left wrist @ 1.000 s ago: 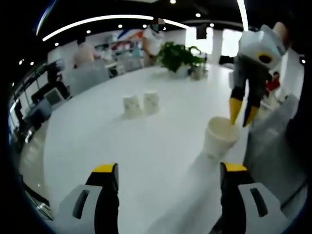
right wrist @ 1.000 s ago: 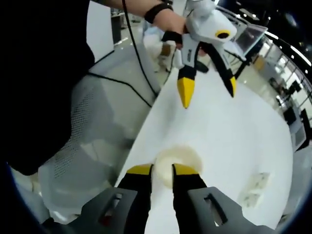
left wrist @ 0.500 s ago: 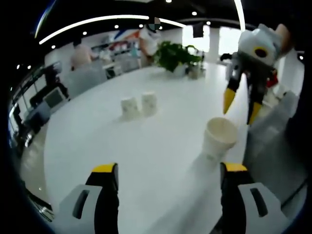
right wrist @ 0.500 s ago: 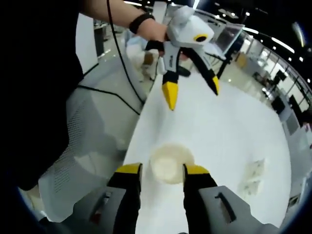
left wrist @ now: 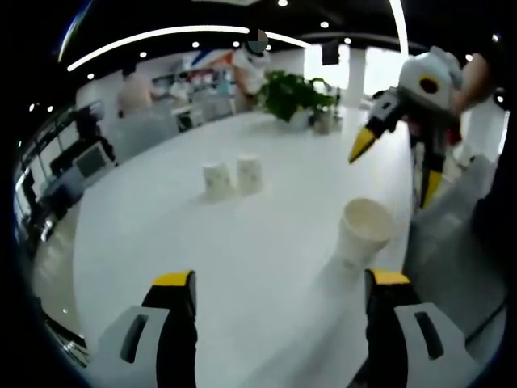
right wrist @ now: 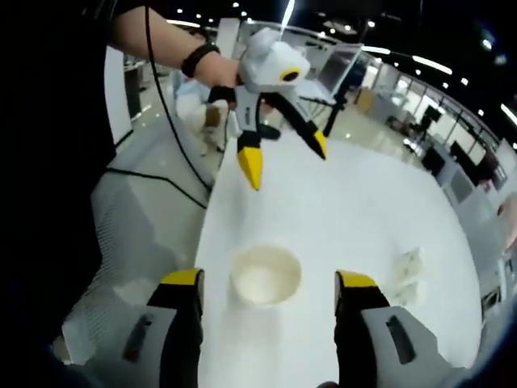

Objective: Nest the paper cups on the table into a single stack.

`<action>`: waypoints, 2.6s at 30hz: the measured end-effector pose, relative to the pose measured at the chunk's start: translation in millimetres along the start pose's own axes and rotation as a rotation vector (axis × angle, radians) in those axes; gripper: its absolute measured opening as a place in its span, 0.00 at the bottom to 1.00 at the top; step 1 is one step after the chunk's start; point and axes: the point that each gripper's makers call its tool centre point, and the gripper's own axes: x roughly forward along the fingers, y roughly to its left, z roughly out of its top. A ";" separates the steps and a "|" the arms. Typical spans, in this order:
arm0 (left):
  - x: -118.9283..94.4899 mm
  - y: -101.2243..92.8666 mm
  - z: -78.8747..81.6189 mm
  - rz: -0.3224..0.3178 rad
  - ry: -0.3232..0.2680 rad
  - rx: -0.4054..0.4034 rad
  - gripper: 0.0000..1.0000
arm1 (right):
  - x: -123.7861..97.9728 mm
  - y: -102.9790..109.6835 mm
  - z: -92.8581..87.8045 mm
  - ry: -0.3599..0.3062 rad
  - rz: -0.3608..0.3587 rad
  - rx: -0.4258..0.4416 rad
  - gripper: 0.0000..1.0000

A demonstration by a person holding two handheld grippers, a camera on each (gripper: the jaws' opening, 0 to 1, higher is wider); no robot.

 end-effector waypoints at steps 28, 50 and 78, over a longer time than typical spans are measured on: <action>-3.7 -1.9 5.6 0.002 -0.018 -0.017 0.84 | -57.4 -40.5 -35.6 -0.123 -0.286 0.351 0.84; -4.8 -2.7 11.6 0.001 -0.024 -0.020 0.83 | -74.5 -44.7 -81.6 -0.100 -0.381 0.511 1.00; 3.5 -7.9 -2.7 -0.006 0.001 -0.050 0.83 | -40.2 -176.9 -87.8 -0.067 -0.408 0.415 0.94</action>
